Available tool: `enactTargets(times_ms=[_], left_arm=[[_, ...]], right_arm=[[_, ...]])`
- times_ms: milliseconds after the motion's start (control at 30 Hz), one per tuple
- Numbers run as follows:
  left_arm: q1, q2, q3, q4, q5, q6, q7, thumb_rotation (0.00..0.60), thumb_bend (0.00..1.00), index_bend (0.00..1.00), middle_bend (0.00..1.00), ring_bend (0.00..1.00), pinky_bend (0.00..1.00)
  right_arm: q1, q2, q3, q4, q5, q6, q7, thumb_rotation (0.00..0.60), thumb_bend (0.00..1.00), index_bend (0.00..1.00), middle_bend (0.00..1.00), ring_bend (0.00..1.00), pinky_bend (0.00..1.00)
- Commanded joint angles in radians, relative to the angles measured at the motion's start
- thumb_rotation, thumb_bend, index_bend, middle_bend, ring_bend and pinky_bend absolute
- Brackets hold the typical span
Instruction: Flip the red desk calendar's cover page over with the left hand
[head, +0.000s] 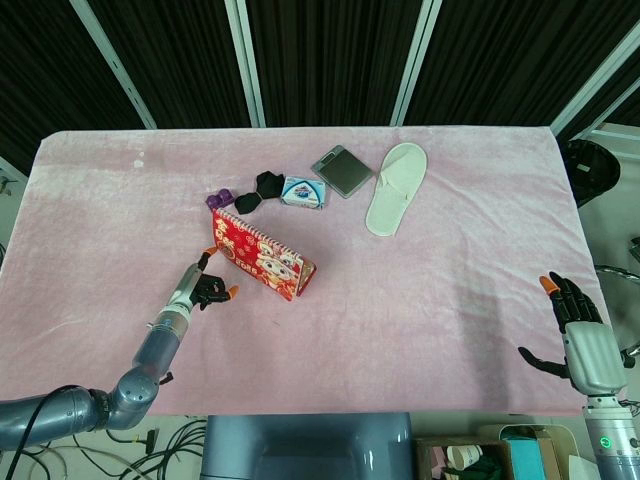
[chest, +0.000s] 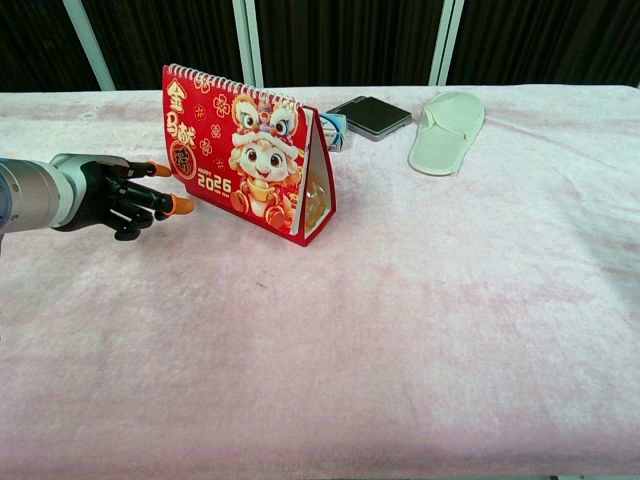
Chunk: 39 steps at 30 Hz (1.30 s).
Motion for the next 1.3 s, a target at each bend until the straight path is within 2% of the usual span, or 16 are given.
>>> enactTargets(times_ms=[33, 1300], left_arm=[[0.0, -0.001, 0.0, 0.001, 0.0, 0.0, 0.0, 0.6, 0.33, 0.0, 0.75, 0.79, 0.85], [-0.018, -0.013, 0.008, -0.004, -0.005, -0.013, 0.015, 0.6, 0.33, 0.0, 0.75, 0.79, 0.85]], right_arm=[[0.0, 0.0, 0.0, 0.0, 0.0, 0.0, 0.001, 0.6, 0.1, 0.0, 0.0, 0.0, 0.11], [-0.001, 0.001, -0.001, -0.001, 0.0, 0.001, 0.003, 0.6, 0.1, 0.0, 0.0, 0.0, 0.11]])
